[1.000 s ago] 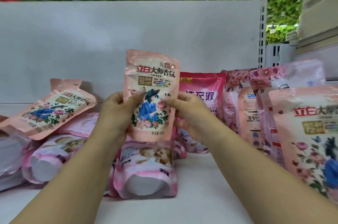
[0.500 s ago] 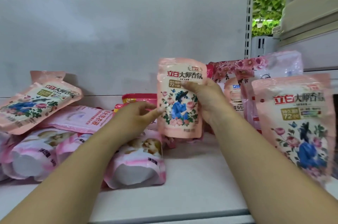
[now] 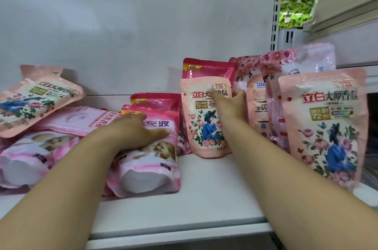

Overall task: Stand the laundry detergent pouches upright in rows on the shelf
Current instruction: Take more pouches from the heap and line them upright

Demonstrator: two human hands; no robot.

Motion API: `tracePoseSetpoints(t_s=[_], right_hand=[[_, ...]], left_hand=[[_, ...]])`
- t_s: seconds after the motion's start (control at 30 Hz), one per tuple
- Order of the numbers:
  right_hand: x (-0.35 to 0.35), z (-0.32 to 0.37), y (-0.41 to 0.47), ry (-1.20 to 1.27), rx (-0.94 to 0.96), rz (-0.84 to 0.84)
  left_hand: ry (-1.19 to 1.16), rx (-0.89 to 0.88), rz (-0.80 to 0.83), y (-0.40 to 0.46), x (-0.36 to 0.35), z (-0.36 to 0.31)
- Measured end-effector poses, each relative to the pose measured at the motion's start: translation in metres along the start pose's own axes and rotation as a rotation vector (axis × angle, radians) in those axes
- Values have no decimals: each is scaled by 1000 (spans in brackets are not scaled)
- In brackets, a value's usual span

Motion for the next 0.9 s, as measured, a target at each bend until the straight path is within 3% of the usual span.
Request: tracePoseSetpoints(t_s=[0.23,0.33,0.4,0.47,0.53,0.67,0.8,0.9], right_hand=[[-14,15,-11,-373,397,51],[-18,25,-24,-386,605,100],[-24,29,-34,-351,633,214],[-33,25,-44,-398,513,406],[-44,16,-51,-596,312,575],[-46,11,-57,-1005,152,687],[-38,8,-62,-910,-73,774],[-37,-2,-59,-577,-313,816]], left_hand=[[19,64,11,-3,-1,1],[-256,100,-158,-5,10,1],[-396,168,-235,-6,16,5],[-387,237,-241,-5,18,12],[-313,288,-250,-2,17,17],[-234,274,-218,1,14,19],[-513,189,-369,-2,17,14],[-835,26,-638,-12,26,8]])
Point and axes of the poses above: each hand's wrist, its own y-axis towards the middle knuckle, its own x-axis out of the back of the hand, z = x × y, the point moved 2 cm from there along y, towards the middle knuckle, and after that the axes turned 10 degrees about y, right-handed, at the moved point
